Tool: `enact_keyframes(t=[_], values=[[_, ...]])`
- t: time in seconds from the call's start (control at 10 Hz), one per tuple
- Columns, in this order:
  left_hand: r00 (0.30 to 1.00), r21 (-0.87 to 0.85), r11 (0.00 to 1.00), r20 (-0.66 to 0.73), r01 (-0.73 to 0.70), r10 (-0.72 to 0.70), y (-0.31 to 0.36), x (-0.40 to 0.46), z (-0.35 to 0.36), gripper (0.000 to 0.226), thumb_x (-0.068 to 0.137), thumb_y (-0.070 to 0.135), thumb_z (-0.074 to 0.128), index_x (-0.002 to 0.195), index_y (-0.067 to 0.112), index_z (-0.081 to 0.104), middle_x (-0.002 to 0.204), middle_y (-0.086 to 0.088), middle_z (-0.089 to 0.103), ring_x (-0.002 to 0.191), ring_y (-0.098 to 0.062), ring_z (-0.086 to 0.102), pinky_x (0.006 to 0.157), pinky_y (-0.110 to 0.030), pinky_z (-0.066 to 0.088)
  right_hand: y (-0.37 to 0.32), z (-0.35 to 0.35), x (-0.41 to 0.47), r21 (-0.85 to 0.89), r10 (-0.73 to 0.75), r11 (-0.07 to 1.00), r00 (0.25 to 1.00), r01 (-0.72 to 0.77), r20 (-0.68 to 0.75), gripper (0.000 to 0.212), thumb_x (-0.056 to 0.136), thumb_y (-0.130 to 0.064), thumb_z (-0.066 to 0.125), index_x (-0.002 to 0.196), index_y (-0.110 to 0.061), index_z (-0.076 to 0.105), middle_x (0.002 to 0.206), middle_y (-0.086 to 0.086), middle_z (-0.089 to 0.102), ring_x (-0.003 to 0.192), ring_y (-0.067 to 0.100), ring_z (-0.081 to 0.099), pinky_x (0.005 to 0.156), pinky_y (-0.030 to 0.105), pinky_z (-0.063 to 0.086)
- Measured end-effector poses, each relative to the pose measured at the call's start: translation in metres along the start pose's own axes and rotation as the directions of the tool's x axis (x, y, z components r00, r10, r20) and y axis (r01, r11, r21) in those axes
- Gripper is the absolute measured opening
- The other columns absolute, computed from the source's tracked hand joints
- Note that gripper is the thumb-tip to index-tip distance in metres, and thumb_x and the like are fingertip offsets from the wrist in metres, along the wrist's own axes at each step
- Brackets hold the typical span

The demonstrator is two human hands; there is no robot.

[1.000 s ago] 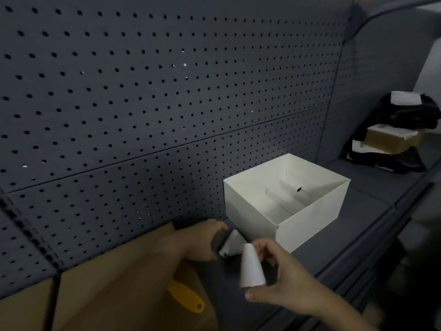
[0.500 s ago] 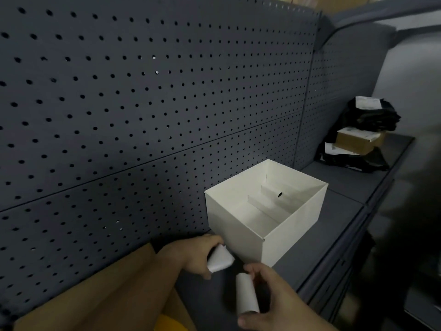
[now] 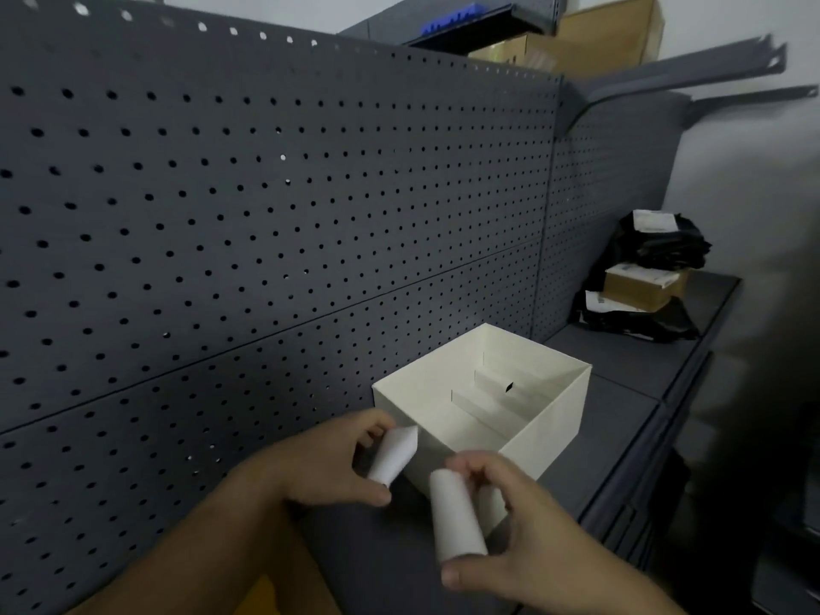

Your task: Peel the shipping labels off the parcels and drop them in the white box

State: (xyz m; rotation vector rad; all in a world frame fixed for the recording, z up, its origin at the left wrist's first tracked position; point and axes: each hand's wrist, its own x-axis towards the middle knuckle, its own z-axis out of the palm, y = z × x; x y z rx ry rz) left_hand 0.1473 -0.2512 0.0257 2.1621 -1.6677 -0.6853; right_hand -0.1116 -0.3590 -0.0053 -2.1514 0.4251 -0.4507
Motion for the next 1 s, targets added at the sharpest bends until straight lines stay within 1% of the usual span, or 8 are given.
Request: enact_keyframes(t=[0.1,0.3,0.4,0.5,0.6,0.7,0.9,1.0], values=[[0.995,-0.002,0.998,-0.078,-0.056,0.055,0.021,0.013,-0.023,0.067,0.069,0.047,0.081,0.126,0.047,0.046,0.122,0.023,0.054,0.116,0.001,0.052,0.100,-0.036,0.049,-0.013,-0.030,0.026,-0.066,-0.083,0.995,0.993,0.078,-0.082,0.080,0.054,-0.053,0.089,0.125,-0.040,0.052,0.122,-0.021,0.054,0.116,-0.002,0.051,0.092,0.009,0.039],[0.985,0.104,0.994,-0.168,-0.024,0.041,0.051,0.070,-0.041,0.069,0.066,0.055,0.081,0.125,0.036,0.050,0.122,0.016,0.055,0.111,-0.007,0.054,0.099,-0.038,0.049,-0.002,-0.075,0.092,-0.173,-0.039,0.985,0.983,0.008,-0.178,0.084,0.052,-0.055,0.089,0.125,-0.034,0.053,0.120,-0.016,0.056,0.111,0.003,0.056,0.090,0.022,0.047],[0.979,0.162,0.985,-0.201,0.054,-0.020,0.059,0.091,-0.037,0.070,0.061,0.062,0.077,0.120,0.032,0.053,0.122,0.011,0.058,0.110,-0.013,0.055,0.097,-0.039,0.045,0.010,-0.085,0.115,-0.272,0.008,0.961,0.984,-0.057,-0.177,0.085,0.057,-0.051,0.090,0.130,-0.030,0.051,0.120,-0.015,0.055,0.106,0.001,0.055,0.097,0.029,0.048],[0.975,0.228,0.965,-0.204,0.131,-0.084,0.062,0.101,-0.028,0.078,0.049,0.075,0.065,0.111,0.030,0.054,0.116,0.007,0.061,0.111,-0.020,0.054,0.100,-0.047,0.036,0.020,-0.086,0.128,-0.363,0.067,0.925,0.988,-0.115,-0.142,0.096,0.052,-0.064,0.081,0.135,-0.031,0.048,0.124,-0.015,0.051,0.109,0.003,0.053,0.105,0.039,0.044],[0.968,0.282,0.944,-0.226,0.170,-0.107,0.064,0.106,-0.020,0.084,0.052,0.085,0.061,0.111,0.027,0.053,0.116,0.004,0.062,0.114,-0.022,0.051,0.101,-0.050,0.031,0.027,-0.085,0.135,-0.390,0.101,0.910,0.988,-0.139,-0.117,0.102,0.053,-0.066,0.080,0.142,-0.030,0.043,0.131,-0.013,0.047,0.117,0.007,0.051,0.109,0.043,0.041],[0.957,0.306,0.933,-0.269,0.190,-0.107,0.065,0.107,-0.014,0.085,0.060,0.085,0.062,0.119,0.024,0.051,0.123,0.004,0.062,0.123,-0.022,0.048,0.101,-0.049,0.028,0.030,-0.085,0.139,-0.408,0.127,0.898,0.985,-0.164,-0.116,0.110,0.052,-0.072,0.077,0.146,-0.032,0.039,0.142,-0.013,0.046,0.125,0.008,0.049,0.112,0.044,0.037],[0.945,0.270,0.937,-0.297,0.221,-0.137,0.065,0.097,-0.008,0.113,0.057,0.090,0.058,0.146,0.025,0.032,0.139,0.006,0.055,0.135,-0.023,0.043,0.108,-0.055,0.024,0.036,-0.082,0.135,-0.351,0.171,0.917,0.982,-0.188,-0.079,0.118,0.049,-0.074,0.074,0.153,-0.039,0.029,0.156,-0.014,0.038,0.143,0.011,0.037,0.118,0.045,0.030],[0.939,0.234,0.956,-0.330,0.179,-0.095,0.067,0.087,-0.003,0.099,0.070,0.079,0.063,0.149,0.028,0.030,0.145,0.005,0.051,0.137,-0.021,0.041,0.109,-0.050,0.024,0.042,-0.079,0.125,-0.319,0.125,0.935,0.986,-0.153,-0.109,0.115,0.049,-0.076,0.071,0.151,-0.039,0.032,0.155,-0.013,0.039,0.140,0.009,0.040,0.117,0.041,0.034]])
